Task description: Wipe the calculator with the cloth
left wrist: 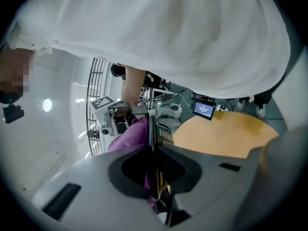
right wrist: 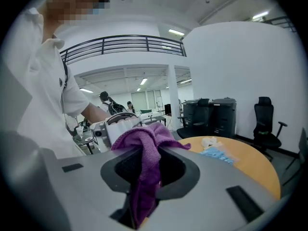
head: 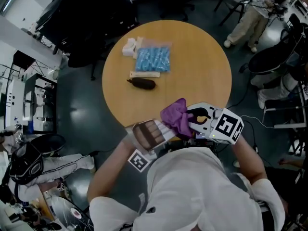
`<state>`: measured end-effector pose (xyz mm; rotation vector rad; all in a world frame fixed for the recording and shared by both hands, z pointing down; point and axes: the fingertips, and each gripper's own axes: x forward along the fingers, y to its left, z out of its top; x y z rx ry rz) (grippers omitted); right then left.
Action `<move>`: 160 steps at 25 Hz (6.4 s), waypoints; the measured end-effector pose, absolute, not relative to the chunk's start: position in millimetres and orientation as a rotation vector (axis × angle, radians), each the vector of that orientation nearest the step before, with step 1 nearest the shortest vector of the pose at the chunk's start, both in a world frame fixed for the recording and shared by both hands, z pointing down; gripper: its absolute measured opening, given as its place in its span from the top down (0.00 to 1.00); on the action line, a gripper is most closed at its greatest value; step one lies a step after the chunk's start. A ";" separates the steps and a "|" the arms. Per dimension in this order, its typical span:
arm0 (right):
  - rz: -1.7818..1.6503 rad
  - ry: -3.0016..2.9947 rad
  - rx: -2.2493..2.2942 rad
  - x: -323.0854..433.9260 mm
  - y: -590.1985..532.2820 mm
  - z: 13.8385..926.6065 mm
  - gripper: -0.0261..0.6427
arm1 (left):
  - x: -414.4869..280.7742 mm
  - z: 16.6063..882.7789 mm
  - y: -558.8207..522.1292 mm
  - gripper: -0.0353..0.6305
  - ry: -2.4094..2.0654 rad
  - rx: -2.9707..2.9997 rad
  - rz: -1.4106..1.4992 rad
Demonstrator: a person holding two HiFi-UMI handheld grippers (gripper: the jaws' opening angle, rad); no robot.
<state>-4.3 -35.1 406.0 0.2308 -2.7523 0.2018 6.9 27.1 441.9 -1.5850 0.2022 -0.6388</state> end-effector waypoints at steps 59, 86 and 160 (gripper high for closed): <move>0.635 -2.640 0.791 84.9 -66.1 525.0 0.83 | -112.9 488.8 -84.7 0.88 1.719 -3.158 0.018; 0.690 -2.673 0.958 92.7 -80.5 515.4 0.83 | -122.9 786.6 -61.8 0.88 2.840 -3.375 0.225; 0.255 -2.745 1.557 73.0 -88.6 430.0 0.83 | -88.2 446.1 -64.9 0.94 2.044 -2.515 -0.075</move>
